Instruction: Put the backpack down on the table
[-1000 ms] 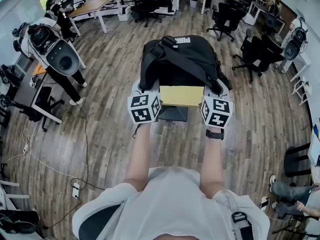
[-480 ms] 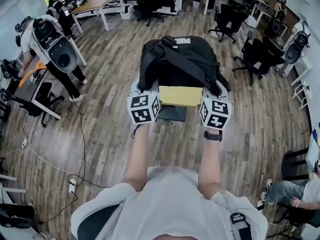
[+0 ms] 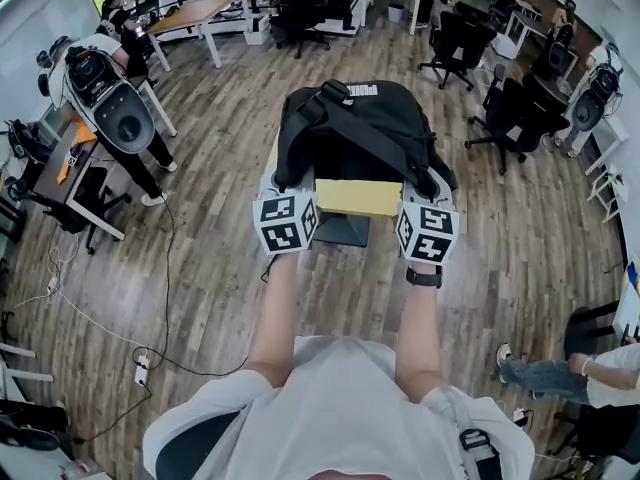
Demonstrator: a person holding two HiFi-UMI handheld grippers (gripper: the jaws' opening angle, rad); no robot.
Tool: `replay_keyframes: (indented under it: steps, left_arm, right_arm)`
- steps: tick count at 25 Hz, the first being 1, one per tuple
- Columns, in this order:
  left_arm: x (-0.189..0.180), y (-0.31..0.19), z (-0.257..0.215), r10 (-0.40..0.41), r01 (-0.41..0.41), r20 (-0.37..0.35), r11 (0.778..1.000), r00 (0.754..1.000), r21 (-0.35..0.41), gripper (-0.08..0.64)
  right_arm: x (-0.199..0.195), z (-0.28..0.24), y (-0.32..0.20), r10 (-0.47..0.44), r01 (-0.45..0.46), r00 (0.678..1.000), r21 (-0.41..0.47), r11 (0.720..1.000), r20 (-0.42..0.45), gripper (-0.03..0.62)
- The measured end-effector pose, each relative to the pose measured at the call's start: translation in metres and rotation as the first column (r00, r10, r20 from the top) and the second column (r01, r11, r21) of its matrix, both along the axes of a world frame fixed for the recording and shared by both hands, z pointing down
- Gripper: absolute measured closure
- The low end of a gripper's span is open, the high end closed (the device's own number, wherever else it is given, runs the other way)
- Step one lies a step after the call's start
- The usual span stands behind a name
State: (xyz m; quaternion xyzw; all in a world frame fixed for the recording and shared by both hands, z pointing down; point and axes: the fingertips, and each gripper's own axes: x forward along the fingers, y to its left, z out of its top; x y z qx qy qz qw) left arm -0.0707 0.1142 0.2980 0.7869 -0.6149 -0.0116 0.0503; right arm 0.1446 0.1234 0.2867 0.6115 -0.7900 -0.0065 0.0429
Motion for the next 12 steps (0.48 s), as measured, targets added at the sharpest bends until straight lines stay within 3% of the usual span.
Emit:
replay_keyframes:
  steps: [8,12]
  left_arm:
    - [0.045,0.013,0.014,0.012,-0.011,0.029,1.000,1.000,-0.006,0.430]
    - [0.039,0.004,0.020,-0.012,0.013,0.035,0.999,0.999,-0.029,0.428]
  right_arm:
    - [0.045,0.016,0.008,-0.004,0.004,1.000,-0.007,1.000,0.026,0.554]
    - [0.040,0.027,-0.001,-0.032,0.032,0.999,-0.030,0.999,0.026,0.554]
